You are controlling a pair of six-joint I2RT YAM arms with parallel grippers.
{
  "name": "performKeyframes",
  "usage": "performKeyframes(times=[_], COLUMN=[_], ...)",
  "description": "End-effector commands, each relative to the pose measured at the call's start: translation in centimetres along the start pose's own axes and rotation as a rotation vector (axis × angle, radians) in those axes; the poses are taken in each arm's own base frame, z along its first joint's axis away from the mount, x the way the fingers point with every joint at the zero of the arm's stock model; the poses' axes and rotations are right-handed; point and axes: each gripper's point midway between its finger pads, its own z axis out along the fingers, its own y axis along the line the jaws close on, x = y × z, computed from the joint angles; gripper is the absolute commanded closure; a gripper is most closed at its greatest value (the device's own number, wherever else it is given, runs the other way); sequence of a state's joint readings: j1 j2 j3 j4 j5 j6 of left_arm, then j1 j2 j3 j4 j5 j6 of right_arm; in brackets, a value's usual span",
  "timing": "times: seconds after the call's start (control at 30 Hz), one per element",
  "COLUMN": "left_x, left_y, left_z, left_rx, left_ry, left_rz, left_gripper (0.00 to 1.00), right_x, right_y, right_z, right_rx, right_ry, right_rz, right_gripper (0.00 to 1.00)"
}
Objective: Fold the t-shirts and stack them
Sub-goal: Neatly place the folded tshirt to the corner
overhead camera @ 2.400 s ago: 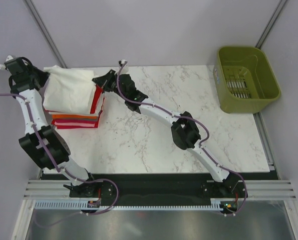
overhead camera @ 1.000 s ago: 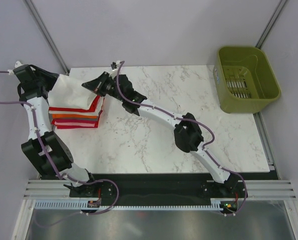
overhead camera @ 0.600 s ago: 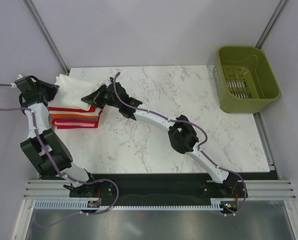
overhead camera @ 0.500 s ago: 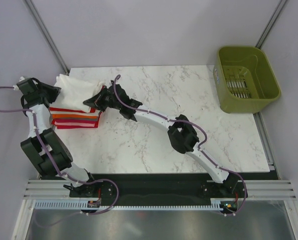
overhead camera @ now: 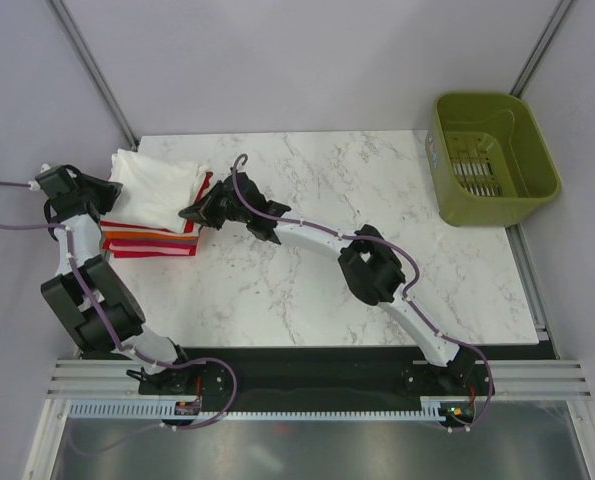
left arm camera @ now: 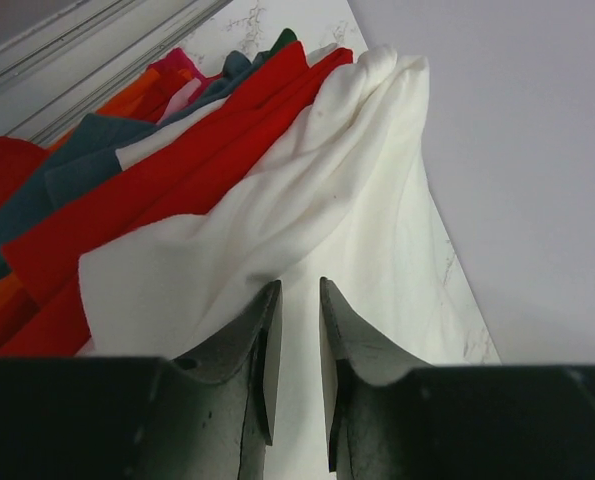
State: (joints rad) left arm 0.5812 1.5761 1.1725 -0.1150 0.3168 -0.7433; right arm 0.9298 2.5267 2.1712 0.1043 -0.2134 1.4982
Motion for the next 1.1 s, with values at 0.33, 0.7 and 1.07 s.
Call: performKeyframes(times=[0.33,0.7,1.07], left_x=[-4.6,-1.9,-1.2], left_y=[-6.3,-7.1,0.6], left_z=[-5.8,-1.8,1.6], left_rx=[0.131,0.253,0.045], left_ry=[-0.14,0.027,0.047], left_rz=[0.039,-0.078,-0.158], left_gripper=[0.68,0.71,0.73], right_x=[-5.2,-7.9,-8.0], right_y=[11.4,9.7,6.2], right_z=[-9.5,-17.0,-19.4], right_rx=[-0.212,-0.202,-0.166], right_ry=[-0.099,-0.175,-0.152], right_rz=[-0.279,-0.374,-0.34], right_gripper=[0.76,0.78,0.83])
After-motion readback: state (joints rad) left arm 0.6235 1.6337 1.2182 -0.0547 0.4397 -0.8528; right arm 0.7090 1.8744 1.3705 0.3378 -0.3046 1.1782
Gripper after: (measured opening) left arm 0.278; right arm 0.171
